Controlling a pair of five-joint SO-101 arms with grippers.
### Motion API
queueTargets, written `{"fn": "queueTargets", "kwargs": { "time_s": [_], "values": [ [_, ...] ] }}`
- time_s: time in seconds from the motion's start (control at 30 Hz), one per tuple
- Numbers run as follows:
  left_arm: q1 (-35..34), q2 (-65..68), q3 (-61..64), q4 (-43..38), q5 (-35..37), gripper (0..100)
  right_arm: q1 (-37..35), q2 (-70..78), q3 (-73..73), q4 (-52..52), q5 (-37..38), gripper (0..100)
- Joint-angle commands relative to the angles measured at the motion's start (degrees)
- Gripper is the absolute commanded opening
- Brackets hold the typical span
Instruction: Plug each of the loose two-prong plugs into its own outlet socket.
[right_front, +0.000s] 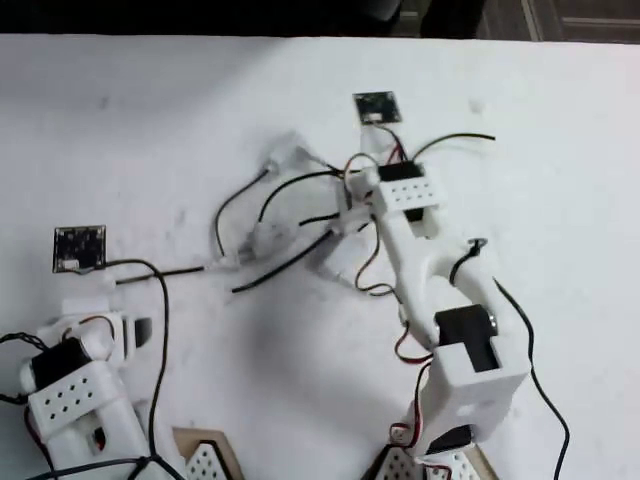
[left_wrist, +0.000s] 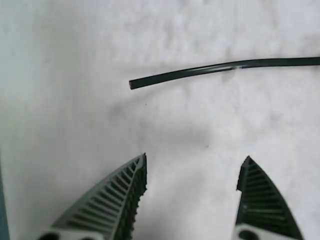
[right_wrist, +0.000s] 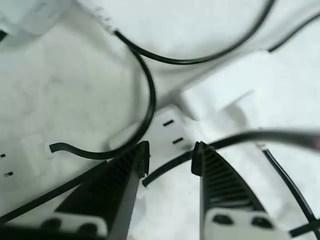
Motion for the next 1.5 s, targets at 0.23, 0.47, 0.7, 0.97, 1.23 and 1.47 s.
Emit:
{"fn": "queueTargets", "kwargs": {
  "time_s": [0.23,0.47,0.7,0.97,1.23,1.47],
  "values": [
    [-0.13,-1.19,-0.26,-1.05,0.09,29,-1.89,0.22,-4.04,2.77,-0.62,14.6],
    [-0.13,-1.19,-0.26,-1.05,0.09,29,-5.32,1.98,-4.40,2.33,-0.62,20.5],
    [-0.13,-1.19,-0.18,-1.05,0.00,29,-4.70,8.75,-11.78,8.04,-0.09,24.3],
    [-0.13,-1.19,-0.18,-1.05,0.00,29,-4.44,13.41,-18.55,11.82,-0.09,24.4],
    [-0.13,-1.19,-0.18,-1.05,0.00,29,-2.86,14.99,-24.00,22.29,-0.09,34.0],
    [-0.13,-1.19,-0.18,-1.05,0.00,29,-6.55,15.08,-24.09,22.81,-0.09,35.8]
  ]
}}
